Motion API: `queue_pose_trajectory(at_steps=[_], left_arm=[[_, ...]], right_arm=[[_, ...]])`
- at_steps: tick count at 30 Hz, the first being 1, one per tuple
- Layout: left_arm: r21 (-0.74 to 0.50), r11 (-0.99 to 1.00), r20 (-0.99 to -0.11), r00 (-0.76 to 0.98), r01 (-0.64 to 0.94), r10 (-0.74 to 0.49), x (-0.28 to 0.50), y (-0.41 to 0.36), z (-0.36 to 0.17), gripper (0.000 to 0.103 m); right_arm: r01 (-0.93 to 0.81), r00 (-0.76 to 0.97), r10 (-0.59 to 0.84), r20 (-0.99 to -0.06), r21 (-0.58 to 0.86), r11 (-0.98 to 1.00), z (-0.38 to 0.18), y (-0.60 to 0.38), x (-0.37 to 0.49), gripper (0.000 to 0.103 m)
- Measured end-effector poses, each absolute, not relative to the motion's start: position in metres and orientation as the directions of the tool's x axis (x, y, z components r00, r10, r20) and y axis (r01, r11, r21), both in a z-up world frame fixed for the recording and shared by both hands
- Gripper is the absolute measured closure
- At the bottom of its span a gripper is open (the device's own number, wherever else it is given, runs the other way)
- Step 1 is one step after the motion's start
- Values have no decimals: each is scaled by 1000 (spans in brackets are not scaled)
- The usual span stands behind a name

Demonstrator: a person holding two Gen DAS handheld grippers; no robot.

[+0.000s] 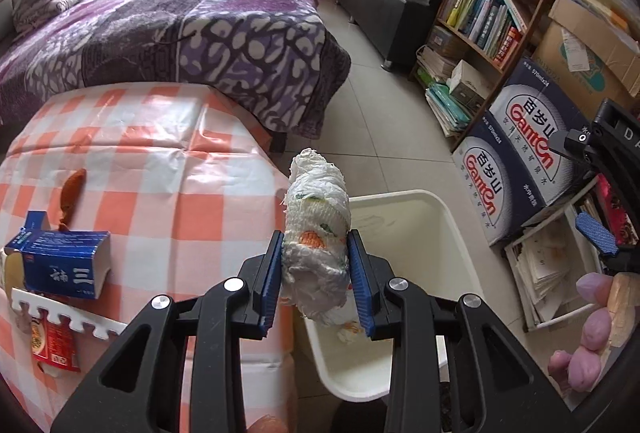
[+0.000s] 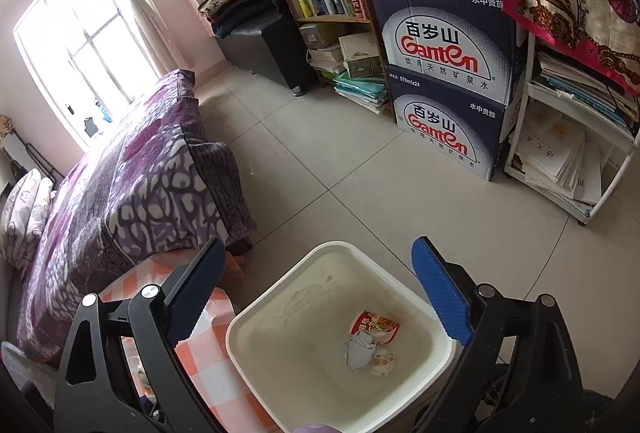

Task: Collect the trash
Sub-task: 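Open the left tool over the bin to release the tissue roll, then grasp the white paper cup with the left tool while the right moves to the white comb strip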

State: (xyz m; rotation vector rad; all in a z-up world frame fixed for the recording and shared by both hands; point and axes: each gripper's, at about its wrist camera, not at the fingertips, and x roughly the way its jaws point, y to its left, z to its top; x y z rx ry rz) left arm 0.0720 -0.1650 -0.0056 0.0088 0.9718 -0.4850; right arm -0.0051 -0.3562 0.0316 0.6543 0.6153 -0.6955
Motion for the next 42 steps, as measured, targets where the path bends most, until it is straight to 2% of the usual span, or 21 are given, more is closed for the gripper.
queue_pose_trajectory(at_steps=[5, 6, 7, 9, 10, 18, 25, 30, 35, 42], left_arm=[[-287, 865, -799, 395, 411, -453, 73, -183, -11, 70], [-303, 858, -798, 382, 414, -467, 75, -185, -11, 65], [-322, 849, -795, 367, 419, -483, 76, -187, -11, 53], [-345, 840, -788, 356, 420, -502, 77, -187, -8, 46], [-339, 841, -789, 359, 422, -499, 77, -186, -7, 45], [-184, 890, -791, 475, 416, -386, 79, -153, 8, 37], [-13, 941, -771, 596, 338, -225, 83, -98, 8, 23], [70, 970, -787, 611, 231, -88, 94, -54, -7, 20], [96, 984, -830, 557, 148, -3, 108, -12, -20, 20], [74, 997, -864, 501, 33, 48, 124, 50, -23, 20]], right_arm=[[752, 612, -371, -698, 369, 545, 31, -373, -13, 13], [754, 612, -371, -698, 375, 540, 31, -375, -14, 13], [755, 613, -371, -698, 377, 537, 32, -376, -15, 13], [755, 614, -377, -693, 378, 535, 33, -376, -16, 13], [754, 616, -379, -691, 378, 537, 34, -375, -16, 13], [713, 633, -383, -673, 313, 628, 38, -341, 0, 9], [625, 650, -367, -665, 194, 756, 34, -285, 24, 7], [548, 655, -335, -678, 120, 828, 26, -249, 41, 7], [483, 653, -292, -699, 86, 872, 17, -220, 56, 7], [402, 628, -208, -750, 83, 912, -1, -188, 75, 7]])
